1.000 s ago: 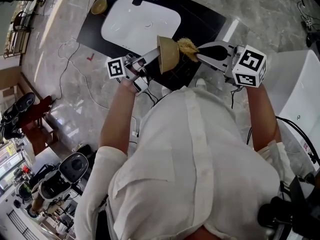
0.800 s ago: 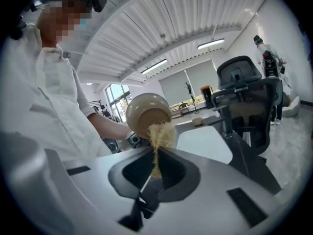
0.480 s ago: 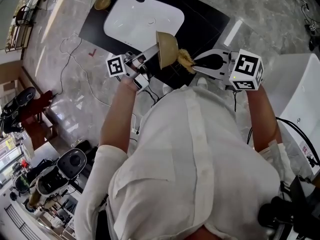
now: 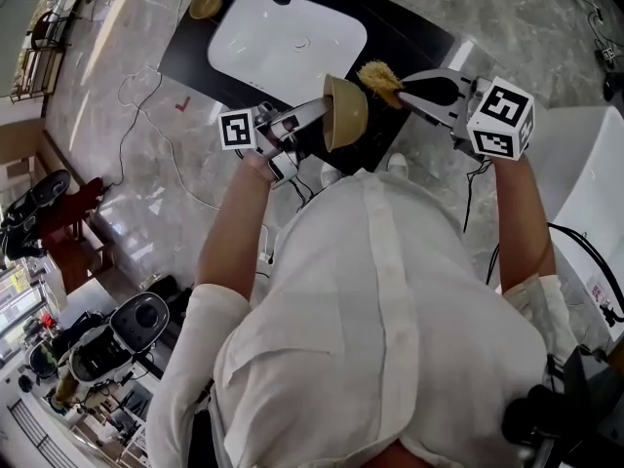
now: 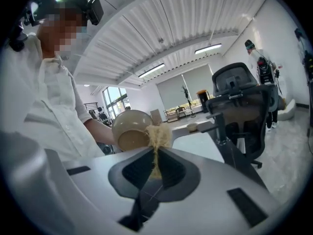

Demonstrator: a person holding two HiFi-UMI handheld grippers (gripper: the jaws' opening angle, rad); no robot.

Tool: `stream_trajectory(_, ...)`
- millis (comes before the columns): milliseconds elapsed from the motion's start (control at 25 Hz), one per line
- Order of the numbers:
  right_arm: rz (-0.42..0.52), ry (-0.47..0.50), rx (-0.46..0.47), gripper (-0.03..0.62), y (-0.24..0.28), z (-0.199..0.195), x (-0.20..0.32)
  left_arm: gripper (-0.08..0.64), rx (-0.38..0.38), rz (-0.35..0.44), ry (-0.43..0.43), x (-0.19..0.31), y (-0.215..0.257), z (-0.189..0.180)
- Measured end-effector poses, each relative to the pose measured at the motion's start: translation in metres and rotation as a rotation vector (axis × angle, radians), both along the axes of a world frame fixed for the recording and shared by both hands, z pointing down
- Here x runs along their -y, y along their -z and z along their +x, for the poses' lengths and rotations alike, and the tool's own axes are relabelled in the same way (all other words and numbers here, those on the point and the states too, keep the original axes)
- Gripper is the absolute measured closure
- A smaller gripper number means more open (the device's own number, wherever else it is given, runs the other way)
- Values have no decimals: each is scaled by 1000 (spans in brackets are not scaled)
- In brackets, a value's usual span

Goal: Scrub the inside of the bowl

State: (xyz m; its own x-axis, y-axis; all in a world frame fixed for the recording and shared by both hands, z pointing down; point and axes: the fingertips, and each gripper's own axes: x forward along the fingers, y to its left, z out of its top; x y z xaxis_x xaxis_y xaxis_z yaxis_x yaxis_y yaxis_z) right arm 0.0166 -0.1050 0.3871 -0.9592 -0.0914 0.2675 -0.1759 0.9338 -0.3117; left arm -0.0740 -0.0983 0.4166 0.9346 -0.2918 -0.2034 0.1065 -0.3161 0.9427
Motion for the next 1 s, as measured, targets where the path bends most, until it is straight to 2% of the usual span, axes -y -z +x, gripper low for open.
stream_trajectory(240, 34, 75, -4, 568, 13, -34, -5, 543, 80, -19, -96, -18, -14, 8)
stream_trajectory(520, 85, 113, -22, 568, 27, -51, -17, 543, 146, -41, -88, -17, -25, -13)
stream_trajectory(840, 118, 118, 16, 568, 41, -59, -43, 543, 130, -82, -46, -6, -35, -32)
stream_trajectory(1000, 113, 140, 53, 568, 47, -65, -66, 543, 96, -103, -30, -1, -31, -37)
